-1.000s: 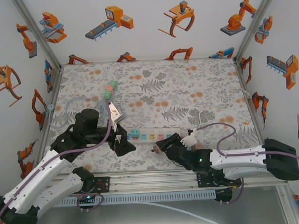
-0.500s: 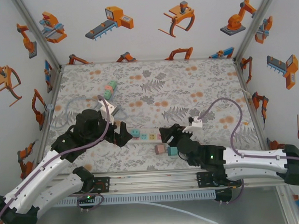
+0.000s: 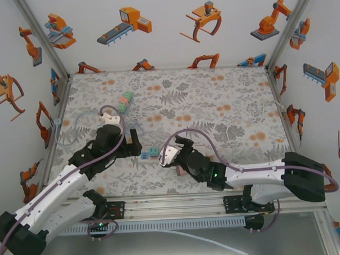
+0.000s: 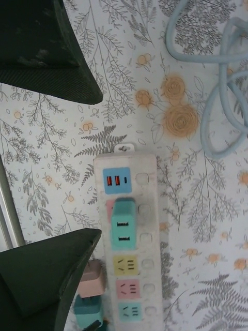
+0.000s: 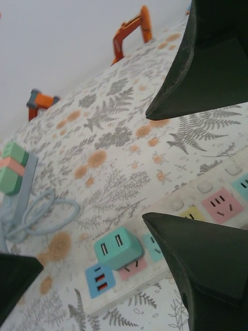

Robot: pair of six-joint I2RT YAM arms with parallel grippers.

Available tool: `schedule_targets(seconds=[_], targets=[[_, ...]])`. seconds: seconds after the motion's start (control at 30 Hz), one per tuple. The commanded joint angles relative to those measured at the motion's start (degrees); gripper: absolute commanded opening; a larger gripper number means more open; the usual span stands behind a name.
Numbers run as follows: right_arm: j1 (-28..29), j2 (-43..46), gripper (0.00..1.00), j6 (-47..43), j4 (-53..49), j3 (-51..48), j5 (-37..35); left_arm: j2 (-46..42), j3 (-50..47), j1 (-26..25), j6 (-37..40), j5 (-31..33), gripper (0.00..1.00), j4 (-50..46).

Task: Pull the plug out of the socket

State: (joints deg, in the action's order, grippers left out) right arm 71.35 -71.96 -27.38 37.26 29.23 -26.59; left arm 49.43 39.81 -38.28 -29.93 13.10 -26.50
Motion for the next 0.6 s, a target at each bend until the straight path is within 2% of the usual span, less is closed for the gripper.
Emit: schedule_targets(seconds=[0.0,0.07,0.27,0.37,0.57], targets=[[-5.7,0.6,0.67,1.3,-8.4,6.2,20.7,0.9,-1.0,2.3,-5.9,2.0,0.97,-0.7],[-9.7,-1.0,0.67,5.9,-17.3,11.0,28.8,1.2,-1.9,3.9,-7.4,1.0,0.97,-0.3],[-12.9,-10.0,0.68,7.5,-36.5,24.5,38.7,2.4,-4.3,6.1,-11.1,-0.8,0.97,2.7],[-13.8,-15.0,0.68,7.9,-40.8,29.5,41.8,4.1,-4.4,6.5,-12.2,-1.7,0.97,3.3],[-14.5,-24.2,0.67,7.3,-44.6,36.6,43.2,7.1,-5.4,7.4,-13.2,-2.5,0.97,4.4]])
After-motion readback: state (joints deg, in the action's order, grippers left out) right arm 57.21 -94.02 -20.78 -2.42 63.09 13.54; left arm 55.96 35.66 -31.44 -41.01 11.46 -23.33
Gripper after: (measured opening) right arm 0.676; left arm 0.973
